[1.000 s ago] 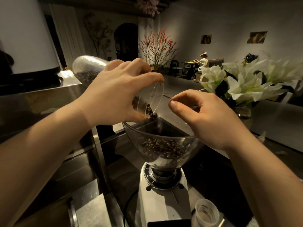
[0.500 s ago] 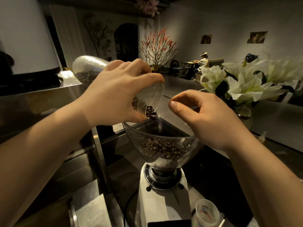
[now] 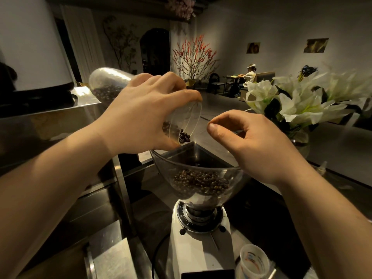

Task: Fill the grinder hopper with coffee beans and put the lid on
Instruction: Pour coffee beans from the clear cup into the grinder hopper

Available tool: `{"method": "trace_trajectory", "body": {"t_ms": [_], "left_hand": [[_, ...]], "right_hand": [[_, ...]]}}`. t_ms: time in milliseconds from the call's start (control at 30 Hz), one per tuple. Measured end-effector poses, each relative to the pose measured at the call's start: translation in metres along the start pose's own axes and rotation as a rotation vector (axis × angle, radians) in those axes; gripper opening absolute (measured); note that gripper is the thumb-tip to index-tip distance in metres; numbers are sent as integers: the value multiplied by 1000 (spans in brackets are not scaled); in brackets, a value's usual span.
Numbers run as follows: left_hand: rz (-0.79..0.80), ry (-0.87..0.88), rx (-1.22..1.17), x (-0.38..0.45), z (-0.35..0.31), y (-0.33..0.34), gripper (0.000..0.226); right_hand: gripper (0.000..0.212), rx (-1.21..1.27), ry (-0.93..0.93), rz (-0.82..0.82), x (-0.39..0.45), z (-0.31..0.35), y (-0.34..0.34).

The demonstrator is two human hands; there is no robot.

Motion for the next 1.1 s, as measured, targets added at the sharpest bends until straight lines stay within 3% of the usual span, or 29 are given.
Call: {"method": "trace_trajectory", "body": {"t_ms": [1100], "left_hand": [[12,0,19,1,-1,-2,93]], "right_hand": [[52,5,-5,-18,0,0,0]]}}
Point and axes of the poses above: each hand's wrist, its own x-axis towards the middle knuckle, its own y-axis out of the palm, z = x × y, the point moved 2 cm from there along x, towards the middle knuckle, and after that the axes turned 1 degree about y, right-handed, at the moved point
